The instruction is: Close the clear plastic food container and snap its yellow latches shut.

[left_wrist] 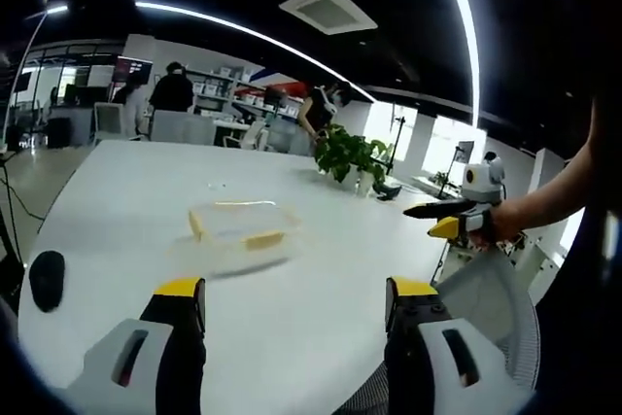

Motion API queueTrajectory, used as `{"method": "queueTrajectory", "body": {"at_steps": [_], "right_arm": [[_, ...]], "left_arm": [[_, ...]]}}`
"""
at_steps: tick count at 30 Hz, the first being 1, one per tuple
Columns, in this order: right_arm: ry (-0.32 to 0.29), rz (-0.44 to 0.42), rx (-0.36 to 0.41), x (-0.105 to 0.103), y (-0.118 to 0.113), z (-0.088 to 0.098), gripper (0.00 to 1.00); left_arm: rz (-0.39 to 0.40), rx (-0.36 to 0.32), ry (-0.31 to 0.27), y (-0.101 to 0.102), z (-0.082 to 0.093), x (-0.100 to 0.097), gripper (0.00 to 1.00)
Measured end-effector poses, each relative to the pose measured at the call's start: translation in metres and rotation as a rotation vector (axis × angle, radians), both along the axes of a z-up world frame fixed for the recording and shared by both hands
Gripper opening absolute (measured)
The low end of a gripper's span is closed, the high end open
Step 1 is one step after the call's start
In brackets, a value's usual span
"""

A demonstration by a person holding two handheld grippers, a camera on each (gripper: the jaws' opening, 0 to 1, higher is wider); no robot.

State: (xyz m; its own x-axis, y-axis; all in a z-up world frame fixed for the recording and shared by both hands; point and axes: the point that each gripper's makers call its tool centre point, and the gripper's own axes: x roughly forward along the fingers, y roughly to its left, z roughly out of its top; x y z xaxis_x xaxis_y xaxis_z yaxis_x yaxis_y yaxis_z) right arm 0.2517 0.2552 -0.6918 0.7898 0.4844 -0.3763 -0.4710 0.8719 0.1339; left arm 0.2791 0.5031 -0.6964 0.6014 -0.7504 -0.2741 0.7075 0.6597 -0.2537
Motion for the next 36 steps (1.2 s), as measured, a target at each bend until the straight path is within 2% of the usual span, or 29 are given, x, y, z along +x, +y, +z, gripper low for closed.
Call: {"method": "queueTrajectory", "body": {"at_steps": [6, 9, 11, 14, 18, 20, 23, 28, 31, 36], "right_arm": [[0.002, 0.012, -0.019, 0.0, -0.002, -0.001, 0.77], [0.01, -0.013, 0.014, -0.002, -0.008, 0.001, 0.75], [0.024, -0.048, 0.034, 0.0, -0.013, 0.001, 0.73], [0.012, -0.067, 0.034, 0.002, -0.017, 0.001, 0.73], [0.007, -0.07, 0.036, 0.002, -0.015, 0.0, 0.74], [0.006, -0.053, 0.019, 0.001, -0.011, -0.002, 0.75], [0.006, -0.045, 0.008, 0.0, -0.008, -0.004, 0.76], [0.008, -0.047, 0.012, -0.001, -0.007, -0.007, 0.77], [0.005, -0.014, -0.026, -0.003, 0.001, -0.011, 0.77], [0.007, -0.007, -0.039, -0.003, 0.001, -0.015, 0.78]], "left_arm": [[0.021, -0.011, 0.029, -0.007, -0.009, -0.004, 0.75], [0.021, -0.012, 0.034, -0.017, -0.013, -0.007, 0.74], [0.025, 0.001, 0.019, -0.022, -0.014, -0.009, 0.71], [0.029, 0.026, -0.003, -0.027, -0.017, -0.01, 0.71], [0.027, 0.031, -0.003, -0.032, -0.021, -0.017, 0.71], [0.001, 0.062, -0.012, -0.035, -0.027, -0.021, 0.71], [0.014, 0.07, -0.031, -0.032, -0.026, -0.017, 0.71], [0.025, 0.084, -0.025, -0.029, -0.033, -0.018, 0.71], [0.011, 0.122, -0.039, -0.029, -0.037, -0.019, 0.7], [0.009, 0.122, -0.038, -0.029, -0.037, -0.019, 0.7]]}}
